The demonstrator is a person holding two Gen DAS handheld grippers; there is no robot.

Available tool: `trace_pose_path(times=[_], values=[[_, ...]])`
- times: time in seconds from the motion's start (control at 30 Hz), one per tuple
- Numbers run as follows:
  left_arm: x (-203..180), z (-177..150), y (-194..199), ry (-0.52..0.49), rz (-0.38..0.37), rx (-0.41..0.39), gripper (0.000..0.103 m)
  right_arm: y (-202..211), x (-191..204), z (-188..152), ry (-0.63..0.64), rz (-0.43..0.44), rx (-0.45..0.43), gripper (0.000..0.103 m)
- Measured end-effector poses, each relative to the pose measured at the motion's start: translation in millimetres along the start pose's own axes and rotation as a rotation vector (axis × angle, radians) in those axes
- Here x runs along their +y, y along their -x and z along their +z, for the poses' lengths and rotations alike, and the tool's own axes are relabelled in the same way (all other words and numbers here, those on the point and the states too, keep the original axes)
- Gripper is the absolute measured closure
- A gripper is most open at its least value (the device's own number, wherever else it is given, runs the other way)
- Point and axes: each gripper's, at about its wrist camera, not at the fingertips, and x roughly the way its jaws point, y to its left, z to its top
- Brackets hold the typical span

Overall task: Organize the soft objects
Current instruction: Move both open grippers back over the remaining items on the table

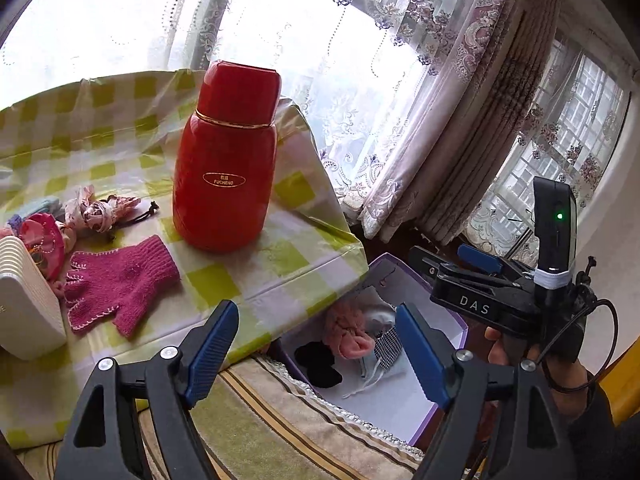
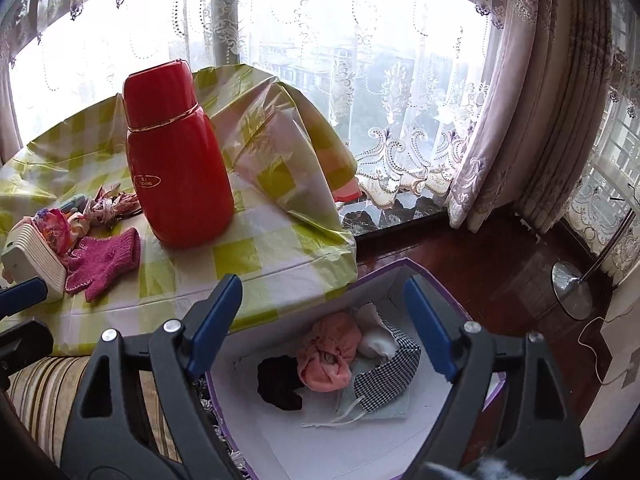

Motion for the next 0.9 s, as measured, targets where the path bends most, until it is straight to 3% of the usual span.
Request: trace_pose_path(times=[0.13, 0.2, 0.33, 0.7, 0.9], values=[[13.8, 6.4, 21.0, 0.022, 0.131, -0.092, 0.018, 2.8, 7.6, 6.0, -0.017, 0.047, -0.049, 0.016], [22.8, 6.4, 33.9, 0.032, 0.152, -0.159, 0.018, 2.2, 14.1, 6.9, -0.011, 0.077, -0.062, 0.016], [37.3, 6.1, 54.1, -0.013, 0.209, -0.220, 0.018, 1.3, 32.5, 7.1, 0.040, 0.113, -0.047, 0.016], [120.3, -3.5, 117.9, 0.140, 0.269, -0.291, 0.018, 5.9, 84.1, 9.0, 0.130, 0.265, -0.020, 0.016], [169.0, -10.8, 144.6, 0.264, 0.255, -0.324, 0.018, 5.4, 114.3, 17.7, 0.157, 0.336, -0.009, 0.016]])
